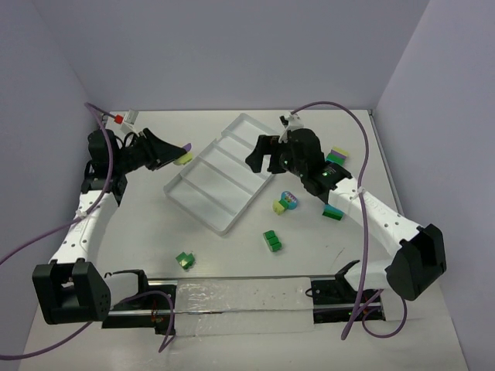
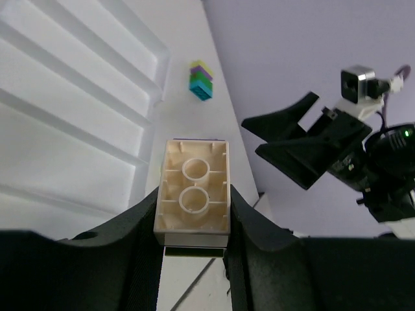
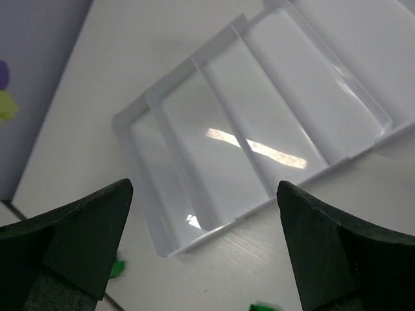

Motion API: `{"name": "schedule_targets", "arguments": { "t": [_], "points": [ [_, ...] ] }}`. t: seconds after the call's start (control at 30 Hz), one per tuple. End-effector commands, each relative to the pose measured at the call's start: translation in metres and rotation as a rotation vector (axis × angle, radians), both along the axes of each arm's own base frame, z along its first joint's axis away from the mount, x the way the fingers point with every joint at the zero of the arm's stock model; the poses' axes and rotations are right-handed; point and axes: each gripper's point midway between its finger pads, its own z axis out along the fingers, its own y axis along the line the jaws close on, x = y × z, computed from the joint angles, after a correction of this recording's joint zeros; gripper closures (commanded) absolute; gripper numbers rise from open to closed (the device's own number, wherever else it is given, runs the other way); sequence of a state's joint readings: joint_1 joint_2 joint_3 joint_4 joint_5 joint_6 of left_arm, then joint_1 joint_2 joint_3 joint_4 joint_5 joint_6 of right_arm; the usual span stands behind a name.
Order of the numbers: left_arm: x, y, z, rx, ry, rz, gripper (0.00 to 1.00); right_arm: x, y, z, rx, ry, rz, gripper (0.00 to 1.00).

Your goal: Sort the legos into containers by color

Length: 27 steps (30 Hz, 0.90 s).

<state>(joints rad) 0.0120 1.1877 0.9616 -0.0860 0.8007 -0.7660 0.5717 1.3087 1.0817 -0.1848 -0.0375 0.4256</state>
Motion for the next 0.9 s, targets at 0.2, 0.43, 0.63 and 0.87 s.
{"name": "schedule_targets", "arguments": {
  "t": [0.2,0.43,0.63,0.87],
  "points": [
    [-0.024,-0.042,0.055,-0.226,-0.188,-0.212,1.00,-0.047,0.064,0.096,0.402,-0.146,0.413,0.00],
    [-0.026,-0.050,0.048,-0.439,-0.126,-0.189,1.00,-0.064,0.089,0.100,0.555,-0.058,0.581,0.08],
    [-0.023,-0.057,0.044,-0.476,-0.098,-0.185,1.00,-0.062,0.101,0.100,0.665,0.003,0.627,0.16],
    [-0.021,-0.061,0.043,-0.463,-0.099,-0.189,1.00,-0.055,0.112,0.090,0.695,0.047,0.649,0.19]
  ]
}}
